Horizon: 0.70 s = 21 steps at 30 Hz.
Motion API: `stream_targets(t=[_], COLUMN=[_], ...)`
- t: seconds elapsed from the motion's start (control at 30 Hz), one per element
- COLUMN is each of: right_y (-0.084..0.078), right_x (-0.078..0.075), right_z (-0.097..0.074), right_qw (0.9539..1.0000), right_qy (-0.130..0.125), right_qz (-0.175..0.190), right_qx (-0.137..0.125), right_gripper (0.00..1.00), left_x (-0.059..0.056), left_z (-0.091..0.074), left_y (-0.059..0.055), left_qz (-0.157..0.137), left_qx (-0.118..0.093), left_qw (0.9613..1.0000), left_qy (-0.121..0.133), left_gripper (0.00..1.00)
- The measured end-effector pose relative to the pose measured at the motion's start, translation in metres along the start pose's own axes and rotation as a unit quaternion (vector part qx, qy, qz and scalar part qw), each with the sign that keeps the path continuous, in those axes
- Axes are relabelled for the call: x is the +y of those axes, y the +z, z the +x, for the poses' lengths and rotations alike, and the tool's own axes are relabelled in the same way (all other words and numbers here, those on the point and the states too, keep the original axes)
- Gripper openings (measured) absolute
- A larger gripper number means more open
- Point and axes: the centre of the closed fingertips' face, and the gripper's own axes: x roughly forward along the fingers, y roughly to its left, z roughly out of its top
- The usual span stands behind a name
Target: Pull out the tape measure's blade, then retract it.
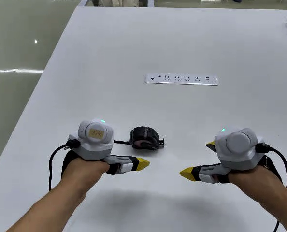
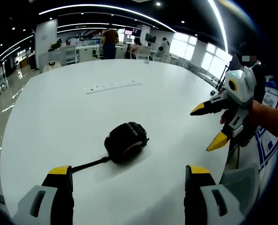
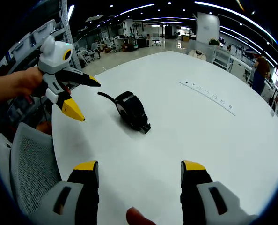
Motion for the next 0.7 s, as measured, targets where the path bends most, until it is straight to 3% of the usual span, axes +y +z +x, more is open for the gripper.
stream_targets(t=[0.7], right_y=[0.011], right_x=[-0.009], right_z=[0.020], right_qw=[0.9981], right_qy=[0.020], right_qz=[-0.056], right_qx=[0.012], right_gripper=[0.66], left_x=[0.008], left_z=[0.023], left_y=[-0.002], left_qz=[0.051], left_qx=[0.036], left_qw=[0.9979], left_qy=[-0.013], left_gripper=[0.95])
